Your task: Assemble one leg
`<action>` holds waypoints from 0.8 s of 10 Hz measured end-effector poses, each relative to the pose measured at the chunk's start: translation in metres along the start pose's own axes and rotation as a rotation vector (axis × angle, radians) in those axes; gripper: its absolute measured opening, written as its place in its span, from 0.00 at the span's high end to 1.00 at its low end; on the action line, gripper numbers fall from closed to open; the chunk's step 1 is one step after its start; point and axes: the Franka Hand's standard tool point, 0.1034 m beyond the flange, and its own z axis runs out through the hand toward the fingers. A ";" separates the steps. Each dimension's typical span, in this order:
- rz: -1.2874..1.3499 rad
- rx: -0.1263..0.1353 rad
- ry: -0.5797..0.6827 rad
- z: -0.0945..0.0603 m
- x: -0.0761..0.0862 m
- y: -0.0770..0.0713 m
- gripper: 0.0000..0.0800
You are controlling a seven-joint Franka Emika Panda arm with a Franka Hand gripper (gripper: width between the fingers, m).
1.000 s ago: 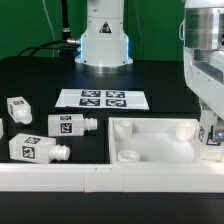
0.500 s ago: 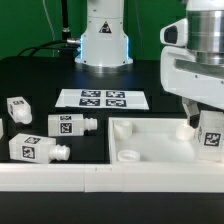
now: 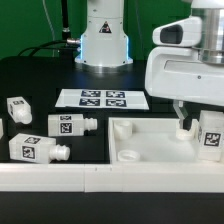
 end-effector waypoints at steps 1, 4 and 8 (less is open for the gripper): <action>0.042 0.003 0.000 0.000 0.000 0.000 0.19; 0.109 0.003 0.000 0.000 0.000 0.000 0.51; 0.446 0.006 -0.004 0.000 0.001 0.002 0.65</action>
Offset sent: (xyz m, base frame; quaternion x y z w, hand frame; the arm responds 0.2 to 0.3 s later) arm 0.0000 0.0000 0.0000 0.0000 0.0000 0.0650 0.9979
